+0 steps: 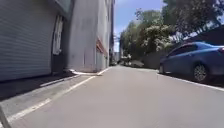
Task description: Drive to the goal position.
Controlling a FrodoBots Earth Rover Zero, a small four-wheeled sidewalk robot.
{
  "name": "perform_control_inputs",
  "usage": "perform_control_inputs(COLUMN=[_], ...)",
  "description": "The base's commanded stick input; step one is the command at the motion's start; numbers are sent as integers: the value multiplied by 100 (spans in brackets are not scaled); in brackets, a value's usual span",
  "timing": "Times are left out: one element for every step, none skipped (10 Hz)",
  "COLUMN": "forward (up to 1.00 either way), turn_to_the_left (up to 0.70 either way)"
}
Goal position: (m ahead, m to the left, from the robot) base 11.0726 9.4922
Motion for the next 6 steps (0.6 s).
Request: perform_control_inputs(forward=[70,70,70,70,70,70], turn_to_the_left=[0,0,0,0,0,0])
